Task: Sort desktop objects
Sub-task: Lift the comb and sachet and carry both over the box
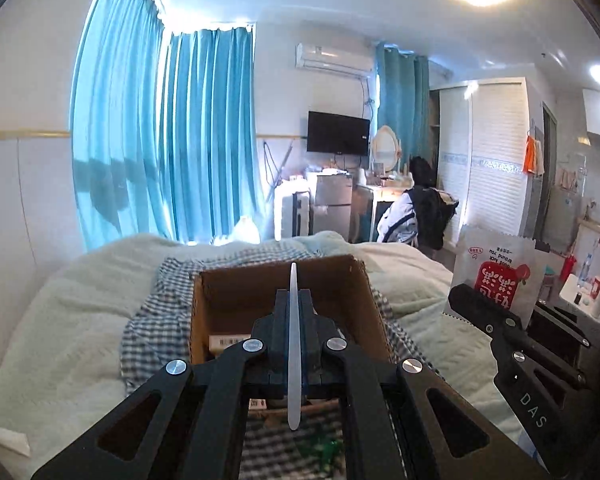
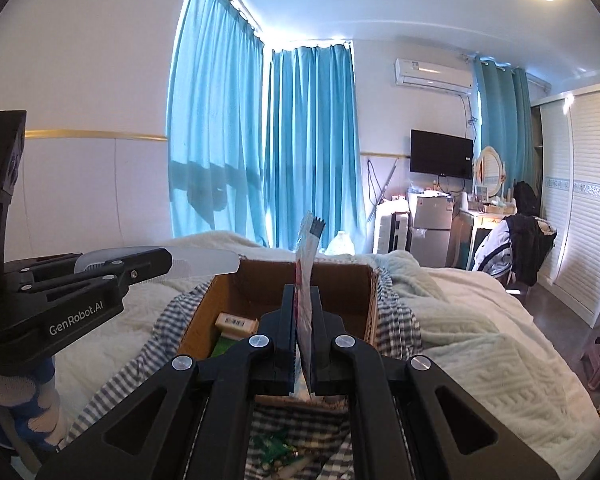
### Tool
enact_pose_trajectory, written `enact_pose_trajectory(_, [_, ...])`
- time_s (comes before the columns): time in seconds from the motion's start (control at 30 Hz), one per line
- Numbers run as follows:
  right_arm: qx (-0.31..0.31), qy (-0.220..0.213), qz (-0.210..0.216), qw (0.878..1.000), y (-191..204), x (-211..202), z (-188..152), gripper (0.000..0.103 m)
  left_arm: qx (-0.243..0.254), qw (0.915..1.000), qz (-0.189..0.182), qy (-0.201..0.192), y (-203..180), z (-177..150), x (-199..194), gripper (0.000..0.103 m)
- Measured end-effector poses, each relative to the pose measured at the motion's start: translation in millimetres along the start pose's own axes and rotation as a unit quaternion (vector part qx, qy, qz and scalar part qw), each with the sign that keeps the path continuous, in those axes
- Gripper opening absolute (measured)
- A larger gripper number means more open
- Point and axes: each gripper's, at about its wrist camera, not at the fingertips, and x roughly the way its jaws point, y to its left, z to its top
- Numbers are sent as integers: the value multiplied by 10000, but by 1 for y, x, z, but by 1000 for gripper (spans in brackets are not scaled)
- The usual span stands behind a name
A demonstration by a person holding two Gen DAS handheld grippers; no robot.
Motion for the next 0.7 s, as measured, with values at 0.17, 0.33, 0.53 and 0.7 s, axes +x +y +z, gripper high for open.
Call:
enact_pose_trajectory(0.17, [-39,-85,6,10000,2,17,10,3,42,10000,25,-75,3,8,17,3])
enact_pose_trajectory(0.33, [-100,-50,27,9999,5,42,12,3,35,10000,38,-39,9,10,43,3])
enact_pose_trajectory(0.53, [-124,83,80,9999,4,82,9,3,35,10000,68,37,17,9,83,3])
enact_pose_trajectory(0.7, [-174,247,110,9995,-1,122,5,3,-36,9998,76,173,27,1,118,3])
